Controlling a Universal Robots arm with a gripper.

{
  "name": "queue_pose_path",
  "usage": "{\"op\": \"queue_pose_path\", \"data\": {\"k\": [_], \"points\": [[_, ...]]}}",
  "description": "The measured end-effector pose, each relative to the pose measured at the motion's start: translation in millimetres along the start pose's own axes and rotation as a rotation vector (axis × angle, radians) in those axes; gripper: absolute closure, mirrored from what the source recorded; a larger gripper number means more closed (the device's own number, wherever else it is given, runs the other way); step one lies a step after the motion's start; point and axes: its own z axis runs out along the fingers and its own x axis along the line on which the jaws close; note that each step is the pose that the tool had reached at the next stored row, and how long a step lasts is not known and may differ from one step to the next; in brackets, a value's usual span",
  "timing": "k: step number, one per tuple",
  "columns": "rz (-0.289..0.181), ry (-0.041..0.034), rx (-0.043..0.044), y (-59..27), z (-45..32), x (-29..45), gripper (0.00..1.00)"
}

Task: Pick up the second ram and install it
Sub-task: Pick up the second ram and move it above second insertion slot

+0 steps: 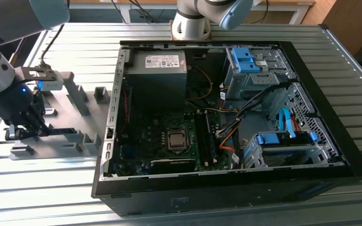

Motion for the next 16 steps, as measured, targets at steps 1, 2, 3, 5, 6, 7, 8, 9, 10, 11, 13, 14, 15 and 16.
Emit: {"op": "queue_pose_path", "data": {"k": [1, 2, 3, 5, 6, 7, 8, 9, 10, 11, 13, 14, 15, 16], "points": [[0.000, 0.0000, -0.0001, 0.0, -0.3, 0.0, 0.86], [0.000, 0.0001, -0.0001, 0.0, -0.6, 0.0, 0.86], [0.000, 0.0001, -0.0001, 0.0, -0.9, 0.0, 0.86], [0.000, 0.0000, 0.0000, 0.0, -1.3, 0.0, 0.86], [0.000, 0.0000, 0.0000, 0.0, -1.5, 0.0, 0.86], [0.000, 0.0001, -0.0001, 0.0, -1.7, 0.0, 0.86], [0.000, 0.0001, -0.0001, 0.0, -1.9, 0.0, 0.86], [0.000, 0.0000, -0.0001, 0.0, -2.2, 0.0, 0.86], [0.000, 0.0000, -0.0001, 0.0, -2.5, 0.0, 0.86], [0.000, 0.0000, 0.0000, 0.0, -2.6, 0.0, 0.86], [0.000, 0.0001, -0.0001, 0.0, -3.0, 0.0, 0.86], [0.000, 0.0001, -0.0001, 0.0, -3.2, 0.0, 0.86], [0.000, 0.0000, -0.0001, 0.0, -5.5, 0.0, 0.86], [0.000, 0.0001, -0.0001, 0.0, -7.4, 0.0, 0.86]]}}
